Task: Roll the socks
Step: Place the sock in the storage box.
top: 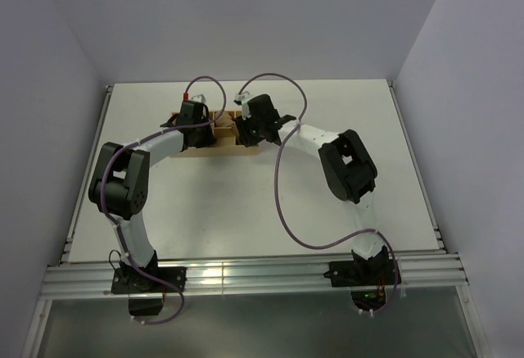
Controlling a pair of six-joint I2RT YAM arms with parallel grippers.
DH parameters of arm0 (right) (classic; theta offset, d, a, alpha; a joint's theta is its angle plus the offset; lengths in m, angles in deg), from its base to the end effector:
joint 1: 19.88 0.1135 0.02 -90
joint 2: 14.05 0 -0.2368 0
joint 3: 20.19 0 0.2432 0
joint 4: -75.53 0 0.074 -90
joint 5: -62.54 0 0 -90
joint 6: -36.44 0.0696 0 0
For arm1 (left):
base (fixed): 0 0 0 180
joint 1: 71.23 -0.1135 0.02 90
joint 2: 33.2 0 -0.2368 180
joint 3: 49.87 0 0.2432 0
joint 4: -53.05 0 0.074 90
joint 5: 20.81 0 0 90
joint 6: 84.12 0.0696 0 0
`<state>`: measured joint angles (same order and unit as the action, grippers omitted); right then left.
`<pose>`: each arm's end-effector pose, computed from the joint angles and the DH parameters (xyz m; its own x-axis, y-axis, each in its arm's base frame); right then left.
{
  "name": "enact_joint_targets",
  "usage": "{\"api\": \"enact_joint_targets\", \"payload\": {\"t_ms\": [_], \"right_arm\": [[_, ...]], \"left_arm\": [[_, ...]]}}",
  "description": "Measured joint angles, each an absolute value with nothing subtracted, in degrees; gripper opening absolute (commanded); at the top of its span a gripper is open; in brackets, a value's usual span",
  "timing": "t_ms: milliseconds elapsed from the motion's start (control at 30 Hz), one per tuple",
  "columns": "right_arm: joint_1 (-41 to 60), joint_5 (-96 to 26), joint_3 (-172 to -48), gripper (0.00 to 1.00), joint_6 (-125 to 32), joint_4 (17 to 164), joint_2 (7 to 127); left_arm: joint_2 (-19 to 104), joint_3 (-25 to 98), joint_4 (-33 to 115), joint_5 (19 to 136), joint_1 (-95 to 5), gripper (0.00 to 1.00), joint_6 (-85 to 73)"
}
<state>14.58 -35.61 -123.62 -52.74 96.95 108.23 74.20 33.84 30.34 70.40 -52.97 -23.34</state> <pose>0.3948 0.2829 0.1428 -0.5422 -0.3549 -0.7616 -0.6416 0.7601 0.1025 0.3913 -0.1307 0.1378 -0.7599 -0.2632 -0.5944 -0.0502 0.9354 -0.3500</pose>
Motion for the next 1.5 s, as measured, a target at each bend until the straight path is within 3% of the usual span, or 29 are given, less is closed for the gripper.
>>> {"api": "enact_joint_targets", "payload": {"t_ms": [867, 1000, 1100, 1200, 1400, 1500], "right_arm": [[15.6, -30.1, -153.2, 0.00, -53.9, 129.2, 122.0], [15.6, -30.2, -150.3, 0.26, -53.8, 126.7, 120.7], [15.6, -30.4, -145.3, 0.39, -53.7, 122.1, 118.2], [15.6, -30.6, -142.7, 0.45, -53.6, 119.2, 116.8], [15.6, -30.7, -140.1, 0.47, -53.6, 116.4, 115.5], [15.6, -30.7, -139.0, 0.47, -53.6, 115.4, 114.9]], "left_arm": [[74.2, 33.8, 30.5, 70.2, -53.0, 0.02, -23.8], [74.2, 33.8, 30.5, 70.2, -53.0, 0.02, -23.8], [74.2, 33.8, 30.5, 70.2, -53.0, 0.02, -23.8], [74.2, 33.8, 30.5, 70.2, -53.0, 0.03, -23.8], [74.2, 33.8, 30.5, 70.0, -53.0, 0.03, -24.6], [73.6, 32.7, 31.7, 70.0, -53.0, 0.09, -25.7]]}}
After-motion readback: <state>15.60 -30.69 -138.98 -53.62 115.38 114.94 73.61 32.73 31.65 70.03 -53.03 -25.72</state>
